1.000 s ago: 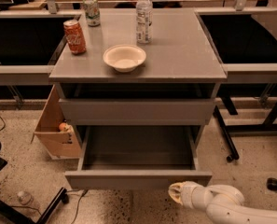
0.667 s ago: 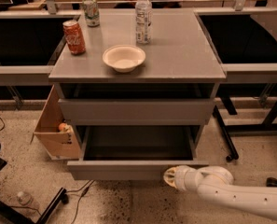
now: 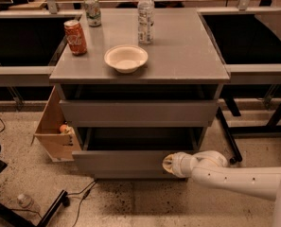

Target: Close middle drawer

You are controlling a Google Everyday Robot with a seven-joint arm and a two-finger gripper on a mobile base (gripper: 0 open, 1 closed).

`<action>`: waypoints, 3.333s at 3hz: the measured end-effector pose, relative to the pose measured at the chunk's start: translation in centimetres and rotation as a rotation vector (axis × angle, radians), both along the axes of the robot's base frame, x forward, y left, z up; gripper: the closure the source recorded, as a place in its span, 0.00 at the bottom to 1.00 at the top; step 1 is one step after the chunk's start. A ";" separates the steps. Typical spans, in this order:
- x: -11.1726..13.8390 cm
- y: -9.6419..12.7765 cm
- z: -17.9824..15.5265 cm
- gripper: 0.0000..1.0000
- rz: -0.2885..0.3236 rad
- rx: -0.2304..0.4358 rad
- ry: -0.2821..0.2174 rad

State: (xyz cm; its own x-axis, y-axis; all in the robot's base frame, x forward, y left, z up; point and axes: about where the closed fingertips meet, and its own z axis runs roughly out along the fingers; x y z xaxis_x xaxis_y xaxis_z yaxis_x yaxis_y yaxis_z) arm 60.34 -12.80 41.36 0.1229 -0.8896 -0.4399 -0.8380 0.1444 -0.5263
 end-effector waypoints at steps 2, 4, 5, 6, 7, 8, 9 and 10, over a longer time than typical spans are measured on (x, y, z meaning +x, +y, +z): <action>2.4 -0.1 0.5 0.83 -0.040 -0.010 0.016; 2.4 -0.1 0.5 0.37 -0.040 -0.010 0.016; 2.4 -0.1 0.5 0.14 -0.040 -0.010 0.016; 2.4 -0.1 0.5 0.00 -0.039 -0.010 0.016; 2.4 -0.1 0.5 0.00 -0.039 -0.010 0.017; 2.4 -0.1 0.5 0.19 -0.039 -0.010 0.016; 2.0 -0.4 0.7 0.50 -0.042 -0.015 0.020; -2.8 -2.5 3.3 0.73 -0.018 -0.132 0.077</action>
Offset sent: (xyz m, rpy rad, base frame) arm 0.0219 -0.0008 0.0048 -0.0111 0.0142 -0.0340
